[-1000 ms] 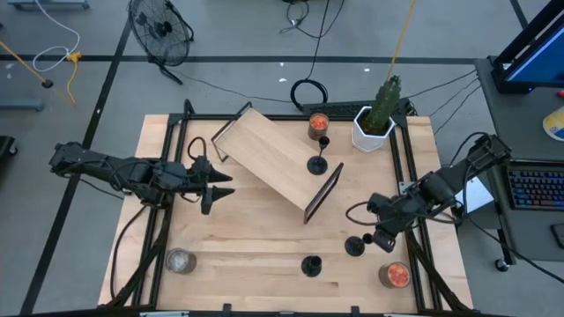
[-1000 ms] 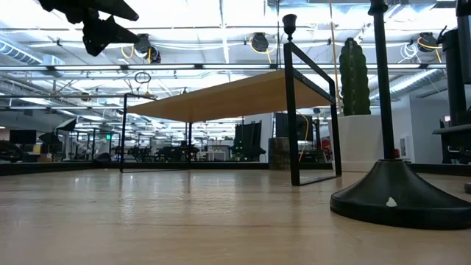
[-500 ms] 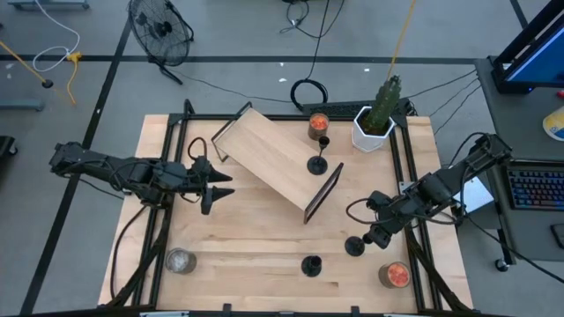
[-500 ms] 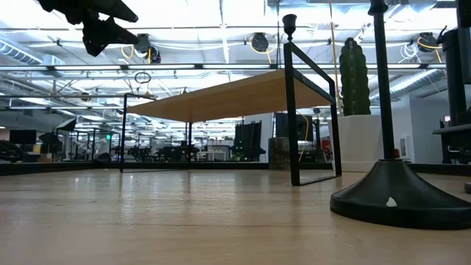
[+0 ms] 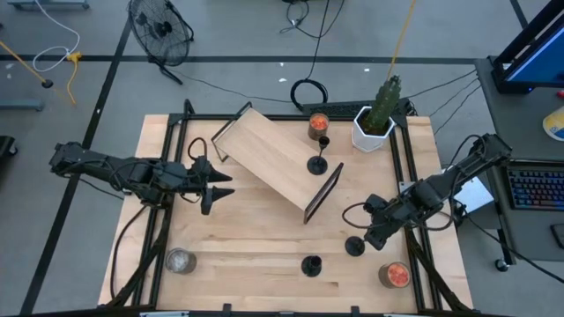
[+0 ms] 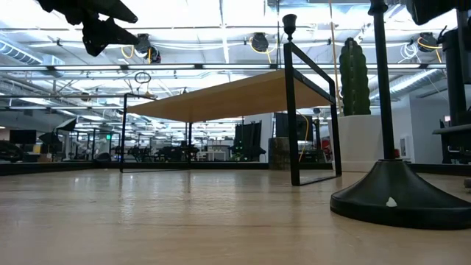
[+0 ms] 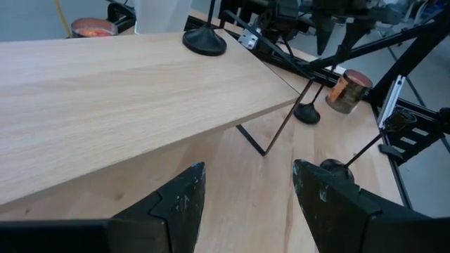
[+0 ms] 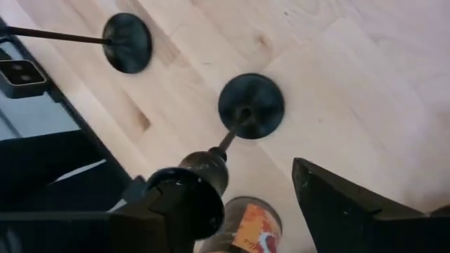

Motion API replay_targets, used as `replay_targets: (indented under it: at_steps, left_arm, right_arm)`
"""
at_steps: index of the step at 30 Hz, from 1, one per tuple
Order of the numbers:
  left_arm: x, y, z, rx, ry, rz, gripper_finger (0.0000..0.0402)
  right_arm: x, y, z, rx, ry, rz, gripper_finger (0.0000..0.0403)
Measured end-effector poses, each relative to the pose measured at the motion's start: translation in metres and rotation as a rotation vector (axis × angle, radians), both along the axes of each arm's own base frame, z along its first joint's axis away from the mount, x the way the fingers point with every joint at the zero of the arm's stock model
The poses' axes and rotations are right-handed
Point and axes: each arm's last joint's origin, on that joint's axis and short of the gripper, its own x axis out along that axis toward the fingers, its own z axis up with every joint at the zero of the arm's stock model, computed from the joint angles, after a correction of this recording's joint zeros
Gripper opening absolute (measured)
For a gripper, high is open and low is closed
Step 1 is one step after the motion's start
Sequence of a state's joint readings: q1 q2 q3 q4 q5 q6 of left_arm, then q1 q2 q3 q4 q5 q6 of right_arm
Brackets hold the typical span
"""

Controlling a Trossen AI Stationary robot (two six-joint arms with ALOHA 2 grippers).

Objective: Pick & Place candle stick holders
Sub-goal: Put the top black candle holder on the shelf

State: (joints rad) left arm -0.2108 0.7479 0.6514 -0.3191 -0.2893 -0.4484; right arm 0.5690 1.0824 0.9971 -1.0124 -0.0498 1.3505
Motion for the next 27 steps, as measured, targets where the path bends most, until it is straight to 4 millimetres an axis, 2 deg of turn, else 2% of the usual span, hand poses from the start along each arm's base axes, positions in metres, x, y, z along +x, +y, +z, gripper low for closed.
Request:
replay_targets:
  at_steps: [5,13,22,27]
  left_arm:
    - [0.0,0.0,0.0,-0.003,0.0,0.001,0.0221]
    - [0.0,0.0,0.0,-0.002,-0.001,0.001,0.0221]
    - [0.0,0.0,0.0,-0.002,-0.002,0.001,0.0221]
    - [0.0,0.0,0.0,-0.002,-0.002,0.001,0.0221]
  right_arm:
    - [0.001,0.0,-0.007,0.004,-0.005,-0.001,0.0157]
    - [0.002,0.001,-0.008,0.013,-0.024,0.01,0.0022]
    - [0.001,0.001,-0.005,0.008,-0.027,0.027,0.0016]
    - [0.01,0.001,0.018,0.046,-0.113,0.03,0.0013]
